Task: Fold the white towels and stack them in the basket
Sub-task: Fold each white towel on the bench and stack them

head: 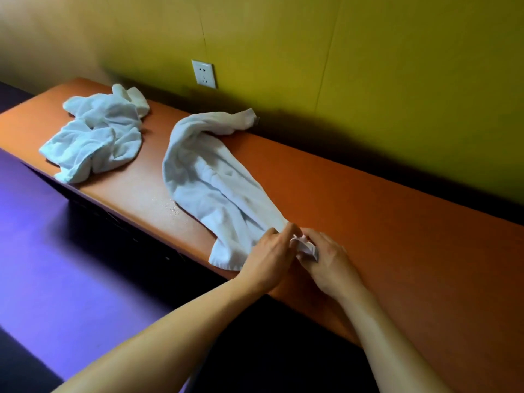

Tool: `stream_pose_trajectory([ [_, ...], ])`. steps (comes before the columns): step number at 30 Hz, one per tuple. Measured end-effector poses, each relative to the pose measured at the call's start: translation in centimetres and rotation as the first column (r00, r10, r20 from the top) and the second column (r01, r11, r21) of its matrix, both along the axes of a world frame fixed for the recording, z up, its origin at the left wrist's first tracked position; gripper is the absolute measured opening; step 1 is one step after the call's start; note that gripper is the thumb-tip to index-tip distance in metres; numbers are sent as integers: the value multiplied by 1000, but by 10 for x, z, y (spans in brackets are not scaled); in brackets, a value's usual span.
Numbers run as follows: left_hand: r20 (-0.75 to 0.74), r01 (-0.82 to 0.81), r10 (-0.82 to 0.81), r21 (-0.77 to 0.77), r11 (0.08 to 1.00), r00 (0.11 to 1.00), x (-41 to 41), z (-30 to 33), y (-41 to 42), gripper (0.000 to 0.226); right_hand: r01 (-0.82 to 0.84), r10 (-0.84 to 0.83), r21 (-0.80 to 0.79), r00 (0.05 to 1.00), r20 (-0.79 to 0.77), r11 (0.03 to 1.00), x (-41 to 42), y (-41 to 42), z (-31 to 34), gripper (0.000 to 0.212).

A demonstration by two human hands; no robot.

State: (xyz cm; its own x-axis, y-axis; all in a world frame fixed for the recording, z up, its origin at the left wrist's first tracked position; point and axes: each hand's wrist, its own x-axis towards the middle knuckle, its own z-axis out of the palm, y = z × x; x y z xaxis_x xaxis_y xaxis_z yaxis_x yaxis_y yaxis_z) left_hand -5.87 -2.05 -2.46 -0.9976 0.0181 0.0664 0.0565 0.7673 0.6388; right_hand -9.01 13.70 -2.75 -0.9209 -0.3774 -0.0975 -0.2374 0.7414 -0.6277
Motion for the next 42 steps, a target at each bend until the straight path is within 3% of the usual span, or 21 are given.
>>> stream_pose_trajectory([
  [3,-120,11,-11,-5,1000,993,13,3,19,19,98,-93,-139,995,45,985,9,18,5,25],
  [5,-169,-19,7,-69,997,986,20,3,21,38,187,-179,-206,982,59,960,8,24,8,34],
  [8,-80,-51,23,-364,930,997,34,-7,10,78,240,-248,-284,969,9,928,6,35,23,44],
  [9,-26,-74,70,-449,891,997,38,-12,3,82,250,-265,-314,964,-7,916,5,39,29,48],
  [12,-21,-215,229,-439,872,973,39,-12,-14,54,288,-339,-340,935,-100,895,-1,58,50,48],
  [14,26,-204,242,-454,867,970,33,-2,-21,26,371,-442,-352,885,-148,860,-7,76,63,38],
  [16,139,-131,207,-425,896,968,29,5,-23,29,401,-497,-393,849,-181,827,-14,97,75,33],
  [18,277,-1,97,-325,946,956,29,12,-17,42,426,-553,-462,813,-182,778,-23,117,90,34],
  [20,356,144,-40,-270,952,934,33,19,-1,41,471,-624,-526,766,-153,708,-31,138,102,36],
  [24,395,387,-267,-262,884,879,44,29,47,35,550,-660,-400,717,-225,733,-36,174,101,43],
  [27,441,477,-362,-183,860,821,40,34,70,39,582,-620,-215,730,-287,785,-25,195,82,37],
  [29,372,482,-392,-190,855,842,26,39,74,37,576,-541,83,801,-255,813,-18,211,68,38],
  [31,237,433,-376,-268,861,896,2,49,70,35,500,-492,420,860,-136,758,-14,221,57,49],
  [32,189,398,-355,-305,865,916,-14,53,65,34,470,-480,498,869,-119,728,-13,224,51,53],
  [35,104,330,-315,-394,858,943,-66,62,50,37,562,-462,417,826,-323,714,-19,217,48,57],
  [38,94,331,-328,-490,806,940,-121,55,36,46,535,-382,197,773,-507,821,-41,202,56,49],
  [40,156,348,-318,-572,743,935,-151,45,28,56,437,-347,107,820,-455,893,-61,189,57,34],
  [42,220,352,-276,-639,684,936,-173,35,16,60,368,-288,191,893,-346,910,-74,176,49,34],
])
